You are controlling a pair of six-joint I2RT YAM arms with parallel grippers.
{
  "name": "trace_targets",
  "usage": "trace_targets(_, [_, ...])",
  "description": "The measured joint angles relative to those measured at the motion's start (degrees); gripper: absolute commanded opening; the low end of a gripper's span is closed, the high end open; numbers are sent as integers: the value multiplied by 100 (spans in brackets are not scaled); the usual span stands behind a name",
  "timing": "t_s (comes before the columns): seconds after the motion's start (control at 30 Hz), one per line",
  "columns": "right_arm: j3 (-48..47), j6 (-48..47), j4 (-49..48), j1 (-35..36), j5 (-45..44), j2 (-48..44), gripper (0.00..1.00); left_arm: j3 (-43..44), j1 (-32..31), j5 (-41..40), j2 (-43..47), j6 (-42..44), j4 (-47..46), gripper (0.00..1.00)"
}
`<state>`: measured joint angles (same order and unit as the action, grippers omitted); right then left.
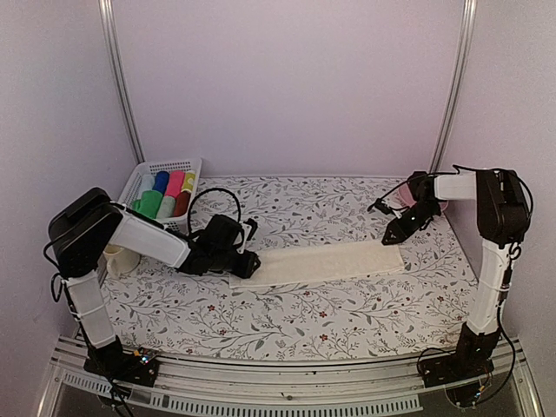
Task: Roll the towels
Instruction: Adjust the towel at the center of the board, then pick up the towel from the center of the board.
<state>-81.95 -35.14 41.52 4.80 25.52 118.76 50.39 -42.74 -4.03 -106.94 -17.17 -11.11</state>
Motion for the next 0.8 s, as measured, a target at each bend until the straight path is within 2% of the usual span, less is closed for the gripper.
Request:
trace_targets(0.13, [302,-31,2,-149,-188,-286,26,-70,9,-125,68,-7,46,46])
trace_targets(0.33, [448,-83,-4,-313,-402,-313,25,-101,15,-140,70,-33,48,54])
trace_targets(0.53, [568,-72,-20,-343,-551,-492,49,-160,15,-136,133,-48,31,70])
trace_targets(0.7, [883,-7,2,-343,-557,-1051,55,-214,15,-142,313,-94,48,91])
trace_targets(0.8, [1093,48,0,-343,-522,-1189,56,-214,-20,-188,490,-105,68,96])
